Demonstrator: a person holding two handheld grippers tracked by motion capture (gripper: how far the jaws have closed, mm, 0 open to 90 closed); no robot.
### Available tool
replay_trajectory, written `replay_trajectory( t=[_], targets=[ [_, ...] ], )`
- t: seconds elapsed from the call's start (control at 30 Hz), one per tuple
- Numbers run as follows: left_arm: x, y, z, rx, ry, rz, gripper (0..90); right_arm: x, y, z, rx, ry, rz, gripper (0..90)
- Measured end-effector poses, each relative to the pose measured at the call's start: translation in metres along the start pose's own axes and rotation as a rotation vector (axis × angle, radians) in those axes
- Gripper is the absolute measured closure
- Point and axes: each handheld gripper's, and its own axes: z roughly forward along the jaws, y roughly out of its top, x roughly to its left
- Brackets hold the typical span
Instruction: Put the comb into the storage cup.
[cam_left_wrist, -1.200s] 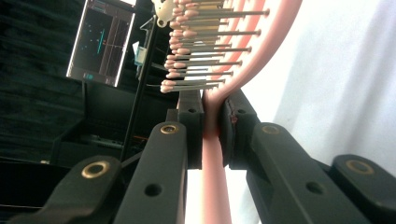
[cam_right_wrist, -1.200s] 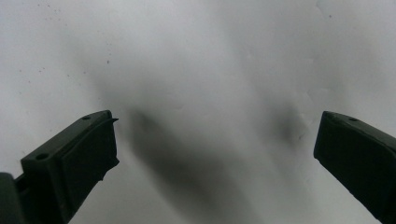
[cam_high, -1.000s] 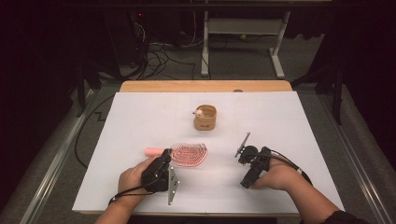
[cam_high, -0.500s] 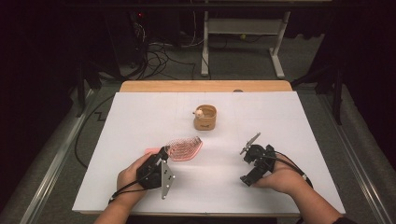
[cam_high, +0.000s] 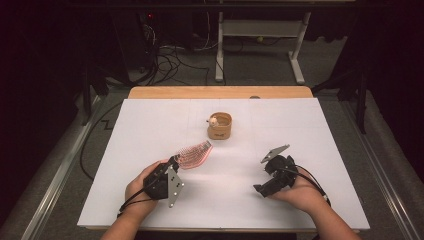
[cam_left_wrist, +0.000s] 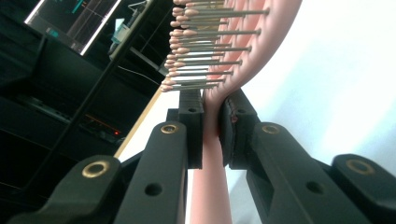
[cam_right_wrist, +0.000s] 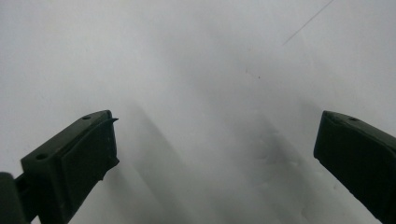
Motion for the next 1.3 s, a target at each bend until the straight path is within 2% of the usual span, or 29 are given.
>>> replay_trajectory(
  t=[0.27,0.5,0.7,0.9,1.07,1.3],
  targets=[
    [0.005,-0.002,0.000,0.000,-0.027,-0.053,81.2,-0.002,-0.006,-0.002,-0.162,-0.007,0.056,0.2],
    [0.011,-0.004,0.000,-0.008,-0.057,-0.125,81.2,-0.008,-0.015,-0.001,-0.281,0.011,0.142,0.1],
    [0.015,-0.005,0.000,-0.016,-0.081,-0.176,81.2,-0.006,-0.022,0.001,-0.410,0.004,0.180,0.2],
    [0.019,-0.006,-0.001,-0.032,-0.113,-0.237,81.1,-0.002,-0.026,0.000,-0.511,0.018,0.203,0.2],
    [0.022,-0.007,-0.002,-0.040,-0.136,-0.272,81.2,0.000,-0.033,0.000,-0.574,0.018,0.216,0.2],
    [0.026,-0.008,-0.005,-0.061,-0.162,-0.328,81.1,0.002,-0.040,-0.004,-0.645,-0.019,0.216,0.2]
  ],
)
